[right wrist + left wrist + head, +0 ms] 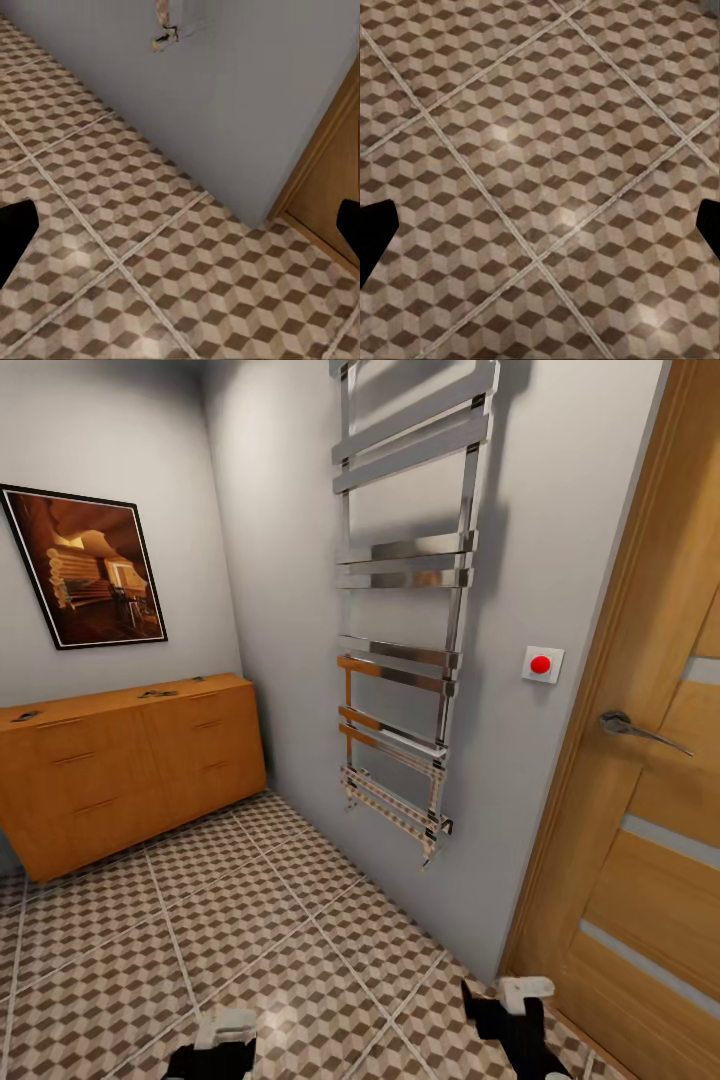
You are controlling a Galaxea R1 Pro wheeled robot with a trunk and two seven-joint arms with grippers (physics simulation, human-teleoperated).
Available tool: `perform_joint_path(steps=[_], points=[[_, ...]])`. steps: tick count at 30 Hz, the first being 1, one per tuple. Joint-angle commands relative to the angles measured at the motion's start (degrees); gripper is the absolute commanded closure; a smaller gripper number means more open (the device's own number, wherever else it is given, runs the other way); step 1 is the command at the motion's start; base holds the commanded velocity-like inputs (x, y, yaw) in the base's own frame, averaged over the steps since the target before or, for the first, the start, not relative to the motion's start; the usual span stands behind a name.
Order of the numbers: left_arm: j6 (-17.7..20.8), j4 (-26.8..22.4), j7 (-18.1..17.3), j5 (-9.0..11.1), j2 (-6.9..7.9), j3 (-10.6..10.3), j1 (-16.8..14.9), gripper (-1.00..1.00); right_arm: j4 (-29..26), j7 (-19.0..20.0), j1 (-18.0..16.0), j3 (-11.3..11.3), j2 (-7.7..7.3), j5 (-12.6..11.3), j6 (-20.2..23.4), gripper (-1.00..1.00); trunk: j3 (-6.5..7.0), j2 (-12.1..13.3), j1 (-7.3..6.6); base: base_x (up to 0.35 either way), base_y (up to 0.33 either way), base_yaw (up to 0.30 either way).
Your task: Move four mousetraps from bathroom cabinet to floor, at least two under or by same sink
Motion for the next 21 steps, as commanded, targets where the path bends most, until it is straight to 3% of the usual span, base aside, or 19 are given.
perform_joint_path(steps=[1, 5, 6, 11, 14, 16, 21], points=[[0.54, 0.07, 0.56, 0.03, -0.14, 0.06, -0.93, -1.00, -1.36, -0.03, -0.15, -0.02, 0.02, 0.12, 0.65, -1.00, -0.07, -0.04, 0.00, 0.000, 0.000, 0.000], [1.23, 1.60, 2.31, 0.03, -0.37, 0.06, -4.97, -1.00, -6.37, 1.31, -0.50, -0.02, 0.03, 0.00, 1.88, -1.00, -0.07, -0.04, 0.00, 0.000, 0.000, 0.000], [1.28, 2.05, 2.81, 0.02, -0.42, 0.06, -6.56, -1.00, -9.30, 3.77, -0.61, -0.02, 0.07, -0.04, 2.19, -1.00, -0.07, -0.04, 0.00, 0.000, 0.000, 0.000], [0.78, 3.40, 2.88, 0.05, -0.42, 0.02, -7.37, -1.00, -11.65, 9.58, -0.66, -0.02, 0.09, 0.00, 1.99, -1.00, -0.07, -0.04, 0.00, 0.000, 0.000, 0.000], [-2.33, 5.85, 2.86, -0.04, -0.42, 0.00, -7.56, -1.00, -12.31, 13.70, -0.67, -0.02, 0.18, 0.02, 0.91, -1.00, -0.07, -0.04, 0.00, 0.000, 0.000, 0.000], [-8.00, 6.63, 2.74, -0.27, -0.28, -0.11, -7.63, -1.00, -13.28, 15.53, -0.67, 0.12, 0.43, 0.03, -2.15, -1.00, -0.07, -0.04, 0.00, 0.000, 0.000, 0.000], [-10.17, 5.24, 2.57, -0.28, 0.76, -0.23, -7.65, -1.00, -13.84, 15.93, -0.68, 0.22, 0.44, 0.03, -4.23, -1.00, -0.07, -0.04, 0.00, 0.000, 0.000, 0.000]])
